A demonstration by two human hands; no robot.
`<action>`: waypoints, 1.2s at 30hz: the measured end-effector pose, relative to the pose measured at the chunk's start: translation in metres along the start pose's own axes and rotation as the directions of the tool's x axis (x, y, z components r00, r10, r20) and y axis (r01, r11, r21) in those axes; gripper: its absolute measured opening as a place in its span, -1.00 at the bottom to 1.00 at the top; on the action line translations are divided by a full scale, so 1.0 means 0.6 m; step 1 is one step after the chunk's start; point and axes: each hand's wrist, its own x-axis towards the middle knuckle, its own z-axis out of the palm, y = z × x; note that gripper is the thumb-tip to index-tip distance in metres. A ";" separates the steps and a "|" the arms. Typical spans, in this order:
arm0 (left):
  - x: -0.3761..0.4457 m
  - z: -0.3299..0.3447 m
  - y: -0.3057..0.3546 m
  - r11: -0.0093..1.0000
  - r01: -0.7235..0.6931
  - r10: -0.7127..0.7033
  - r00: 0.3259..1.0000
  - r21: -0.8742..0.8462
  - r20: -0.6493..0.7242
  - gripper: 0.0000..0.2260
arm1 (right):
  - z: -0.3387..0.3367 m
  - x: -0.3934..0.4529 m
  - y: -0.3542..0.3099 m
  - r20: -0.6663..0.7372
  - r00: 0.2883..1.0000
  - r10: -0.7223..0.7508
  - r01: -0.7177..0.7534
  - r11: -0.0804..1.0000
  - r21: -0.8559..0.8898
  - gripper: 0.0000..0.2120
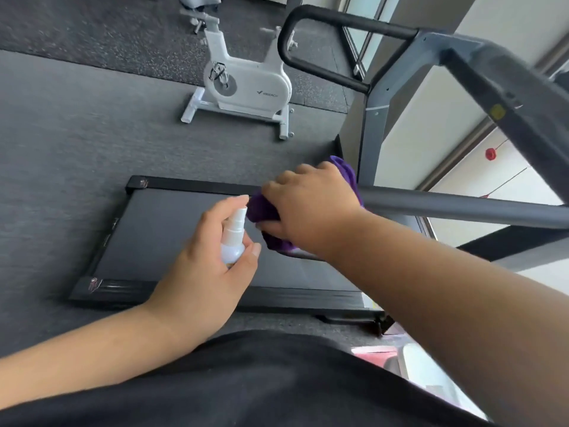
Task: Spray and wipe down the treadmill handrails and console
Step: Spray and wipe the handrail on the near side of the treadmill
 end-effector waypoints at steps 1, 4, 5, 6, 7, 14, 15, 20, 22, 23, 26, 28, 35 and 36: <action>0.000 -0.006 -0.003 1.000 -0.013 0.013 1.000 -0.002 0.002 -0.47 | -0.006 -0.007 0.020 0.000 0.995 0.103 -0.103 0.991 0.088 -0.50; 0.000 -0.023 -0.013 1.000 -0.025 0.025 1.000 -0.011 -0.004 -0.46 | -0.005 -0.028 0.048 -0.022 0.928 0.372 -0.353 0.897 0.267 -0.46; 0.000 -0.028 -0.018 1.000 -0.020 0.020 1.000 -0.020 -0.003 -0.46 | -0.002 -0.029 0.039 -0.061 0.915 0.399 -0.378 0.899 0.221 -0.48; -0.002 -0.032 -0.023 1.000 -0.016 0.016 1.000 -0.024 -0.001 -0.46 | 0.001 -0.026 0.024 -0.107 0.912 0.397 -0.380 0.913 0.145 -0.50; -0.003 -0.036 -0.027 1.000 -0.012 0.012 1.000 -0.026 0.002 -0.46 | 0.004 -0.021 0.005 -0.144 0.919 0.367 -0.362 0.930 0.064 -0.53; -0.010 -0.059 -0.043 0.999 -0.009 0.009 1.000 -0.046 0.009 -0.44 | 0.023 0.011 -0.070 0.044 0.999 -0.009 0.020 0.971 -0.240 -0.68; -0.011 -0.061 -0.045 0.999 -0.010 0.010 1.000 -0.050 0.007 -0.45 | 0.029 0.012 -0.079 0.097 0.993 -0.071 0.095 0.958 -0.271 -0.71; -0.010 -0.063 -0.048 0.997 -0.016 0.016 1.000 -0.076 0.002 -0.46 | 0.031 0.021 -0.093 0.259 0.955 -0.147 0.220 0.934 -0.281 -0.70; -0.010 -0.067 -0.051 0.997 -0.028 0.028 1.000 -0.069 -0.004 -0.47 | 0.015 0.024 -0.077 0.191 0.979 -0.070 0.101 0.982 -0.158 -0.60; -0.012 -0.069 -0.055 0.997 -0.034 0.033 0.999 -0.065 -0.009 -0.47 | 0.006 0.023 -0.064 0.147 0.989 -0.008 0.023 0.994 -0.103 -0.55; -0.022 -0.074 -0.069 0.997 -0.036 0.035 0.999 -0.062 -0.014 -0.47 | -0.013 0.009 -0.015 0.024 0.972 0.232 -0.232 0.973 -0.005 -0.46; -0.028 -0.074 -0.077 0.997 -0.029 0.030 1.000 -0.067 0.003 -0.46 | -0.015 -0.004 -0.006 -0.015 0.945 0.327 -0.326 0.945 0.038 -0.45; -0.018 -0.074 -0.073 0.997 -0.055 0.057 0.998 -0.054 0.030 -0.45 | 0.017 0.027 -0.084 0.156 0.985 0.066 -0.018 0.958 -0.287 -0.63; -0.016 -0.073 -0.070 0.997 -0.064 0.066 0.997 -0.050 0.041 -0.45 | 0.027 0.027 -0.098 0.212 0.977 -0.004 0.074 0.943 -0.324 -0.68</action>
